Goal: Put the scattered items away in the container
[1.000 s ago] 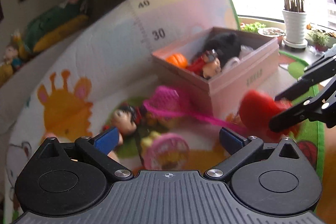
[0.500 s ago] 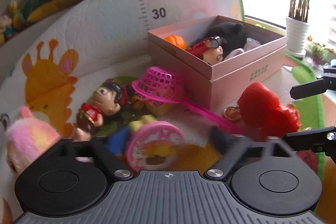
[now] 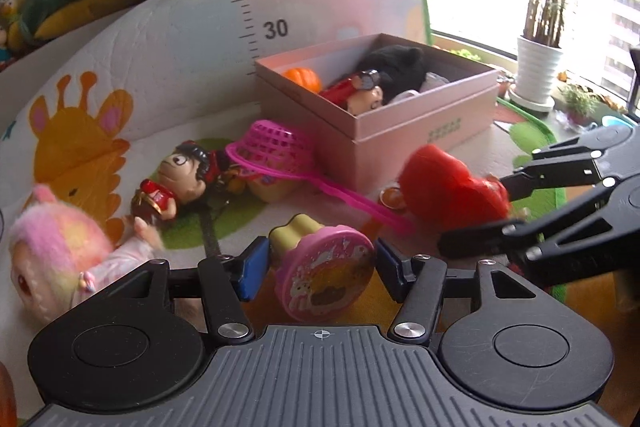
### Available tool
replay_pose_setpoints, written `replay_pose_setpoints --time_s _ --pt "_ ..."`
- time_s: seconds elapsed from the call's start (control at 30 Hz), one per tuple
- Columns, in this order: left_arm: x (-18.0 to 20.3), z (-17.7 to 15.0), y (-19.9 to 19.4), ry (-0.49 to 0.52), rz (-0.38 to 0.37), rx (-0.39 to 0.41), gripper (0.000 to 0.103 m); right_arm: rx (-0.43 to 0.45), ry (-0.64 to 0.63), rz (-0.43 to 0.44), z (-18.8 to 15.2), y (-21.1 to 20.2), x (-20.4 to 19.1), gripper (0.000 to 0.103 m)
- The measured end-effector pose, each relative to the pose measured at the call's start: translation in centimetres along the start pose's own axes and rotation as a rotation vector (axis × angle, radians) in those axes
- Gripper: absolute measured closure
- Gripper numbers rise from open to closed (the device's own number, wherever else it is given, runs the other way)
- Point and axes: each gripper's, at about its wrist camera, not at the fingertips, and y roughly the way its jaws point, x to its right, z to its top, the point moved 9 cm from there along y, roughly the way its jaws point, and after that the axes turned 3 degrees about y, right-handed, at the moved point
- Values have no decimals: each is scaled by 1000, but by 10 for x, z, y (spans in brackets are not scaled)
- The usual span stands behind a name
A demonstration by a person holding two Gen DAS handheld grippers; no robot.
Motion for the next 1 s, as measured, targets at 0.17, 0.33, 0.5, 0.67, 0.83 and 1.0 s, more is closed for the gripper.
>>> replay_pose_setpoints --time_s 0.17,0.33,0.5,0.67,0.83,1.0 --pt "3 -1 -7 19 32 17 27 8 12 -7 -3 -4 3 54" --pt "8 -2 -15 45 77 53 9 26 24 -34 -8 -12 8 54" --pt "7 -8 -1 -6 81 19 9 42 50 -63 -15 -23 16 54" --pt "9 -7 12 -20 85 5 11 53 67 -89 -18 -29 24 52" --pt "10 -8 16 -18 84 3 21 65 94 -92 -17 -28 28 42" --pt "13 -10 11 -14 67 2 39 71 113 -79 -12 -26 30 45"
